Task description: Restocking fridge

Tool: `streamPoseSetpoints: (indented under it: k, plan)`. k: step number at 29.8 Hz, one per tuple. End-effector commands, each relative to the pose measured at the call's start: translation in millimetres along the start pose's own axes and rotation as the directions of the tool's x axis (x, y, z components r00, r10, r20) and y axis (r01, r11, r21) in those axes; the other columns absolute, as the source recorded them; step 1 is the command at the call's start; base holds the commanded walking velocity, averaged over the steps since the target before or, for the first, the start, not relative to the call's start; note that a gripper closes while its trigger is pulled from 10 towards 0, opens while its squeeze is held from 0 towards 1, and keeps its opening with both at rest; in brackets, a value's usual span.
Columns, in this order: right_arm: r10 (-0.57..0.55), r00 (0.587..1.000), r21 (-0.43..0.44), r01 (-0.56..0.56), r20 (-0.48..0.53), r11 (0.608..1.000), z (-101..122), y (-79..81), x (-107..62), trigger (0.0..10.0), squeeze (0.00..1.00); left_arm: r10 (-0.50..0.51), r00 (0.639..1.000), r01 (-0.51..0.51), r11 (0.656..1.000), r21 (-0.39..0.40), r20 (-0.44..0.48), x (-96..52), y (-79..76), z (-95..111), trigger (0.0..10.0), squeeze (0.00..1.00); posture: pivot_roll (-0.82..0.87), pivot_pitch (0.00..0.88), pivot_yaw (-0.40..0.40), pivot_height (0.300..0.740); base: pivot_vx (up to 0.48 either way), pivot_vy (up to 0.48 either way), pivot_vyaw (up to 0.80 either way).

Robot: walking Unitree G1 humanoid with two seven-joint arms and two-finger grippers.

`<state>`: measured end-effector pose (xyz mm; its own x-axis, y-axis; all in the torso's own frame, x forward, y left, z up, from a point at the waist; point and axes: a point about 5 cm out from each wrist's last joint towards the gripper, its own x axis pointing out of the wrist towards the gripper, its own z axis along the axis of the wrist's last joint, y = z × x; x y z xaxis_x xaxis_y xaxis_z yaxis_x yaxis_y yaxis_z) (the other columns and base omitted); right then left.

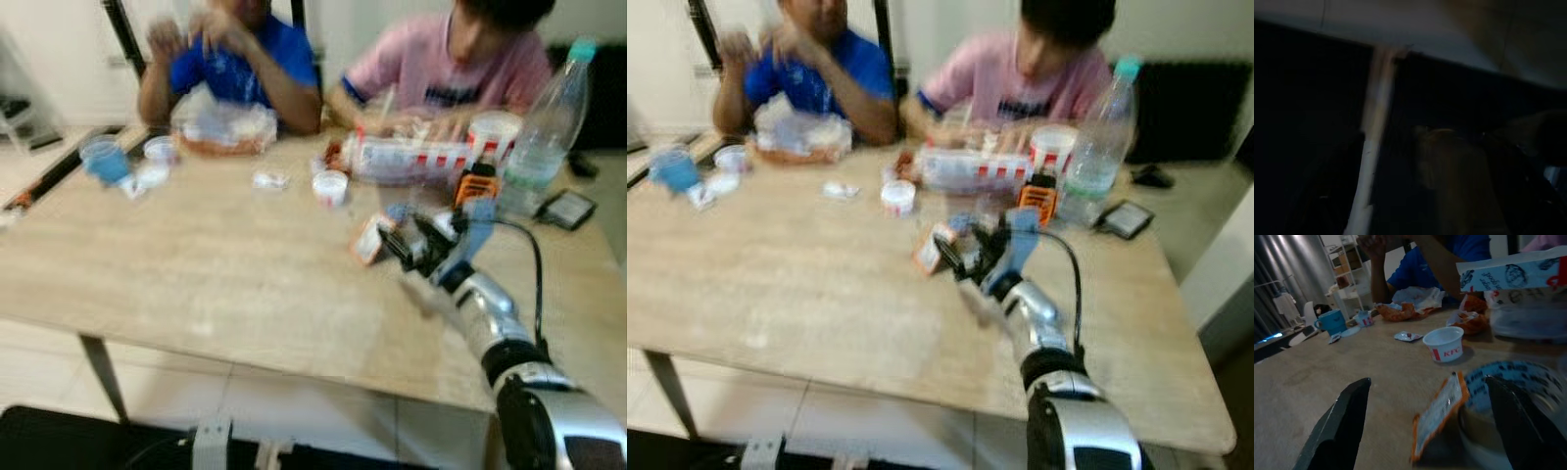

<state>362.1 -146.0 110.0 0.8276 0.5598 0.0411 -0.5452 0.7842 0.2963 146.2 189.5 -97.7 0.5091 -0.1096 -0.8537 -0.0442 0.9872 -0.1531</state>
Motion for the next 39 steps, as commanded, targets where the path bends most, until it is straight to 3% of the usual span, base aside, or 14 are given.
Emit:
streamPoseSetpoints:
  k: [1,6,10,21,23,27,29,32,37,39]
  plan:
    - [0.005,1.0,0.01,-0.005,-0.014,1.0,-5,3.0,0.7,10.0,0.0,0.006,0.999,-0.006,1.0,-0.001,-0.042,-2.6,3.0,-12,10.0,0.0,-0.04,0.0,0.037,0.74,0.0,-0.405,0.0]
    - [0.004,1.0,0.007,-0.004,-0.008,1.0,-3,1.5,0.0,10.0,0.0,0.001,0.998,0.0,1.0,0.007,-0.058,-2.8,1.2,-16,10.0,0.0,-0.04,0.0,0.037,0.74,0.0,-0.461,0.0]
    - [0.004,1.0,0.002,-0.004,-0.005,1.0,-1,-0.1,-0.9,10.0,0.0,-0.001,0.999,-0.001,0.999,-0.034,-0.049,-2.7,0.1,-16,10.0,0.0,-0.04,0.0,0.034,0.74,0.0,0.0,0.0]
    - [-0.024,1.0,-0.154,0.025,0.009,0.988,35,-27.0,-15.1,10.0,0.0,-0.015,0.998,0.014,1.0,-0.024,-0.053,-2.9,-3.4,-20,10.0,0.0,-0.04,0.011,0.023,0.74,0.0,0.0,0.0]
    - [-0.01,1.0,-0.244,0.004,-0.023,0.97,46,-31.8,-18.9,10.0,0.0,-0.036,0.997,0.036,0.999,-0.01,-0.066,-3.8,-5.6,-26,10.0,0.0,-0.05,0.02,0.02,0.74,0.0,-0.296,0.0]
    - [-0.019,0.999,-0.323,0.005,-0.038,0.946,56,-35.2,-20.3,10.0,0.0,-0.038,0.996,0.038,0.999,0.0,-0.08,-4.6,-6.9,-30,10.0,0.0,-0.06,0.025,0.014,0.74,0.0,-0.427,0.0]
    - [-0.019,0.999,-0.323,0.005,-0.038,0.946,56,-35.2,-20.3,10.0,0.0,-0.038,0.996,0.038,0.999,0.0,-0.08,-4.6,-6.9,-30,10.0,0.0,-0.06,0.025,0.014,0.74,0.0,-0.469,0.0]
    - [-0.037,0.997,-0.418,0.006,-0.065,0.908,62,-33.1,-15.9,10.0,0.0,-0.032,0.996,0.031,0.999,-0.017,-0.084,-4.9,-8.7,-34,10.0,0.0,-0.07,0.03,0.006,0.74,0.0,-0.312,0.0]
    - [-0.066,0.991,-0.488,0.002,-0.115,0.873,55,-25.0,-4.9,10.0,0.0,-0.029,0.997,0.028,0.999,-0.025,-0.074,-3.7,-11.2,-32,10.0,0.0,-0.07,0.036,0.003,0.74,0.0,0.0,0.0]
    - [-0.04,0.98,-0.535,-0.072,-0.195,0.842,40,-13.6,3.3,10.0,0.0,-0.031,0.997,0.03,0.999,-0.02,-0.07,-3.2,-11.3,-30,10.0,0.0,-0.08,0.045,0.006,0.74,0.0,0.0,0.0]
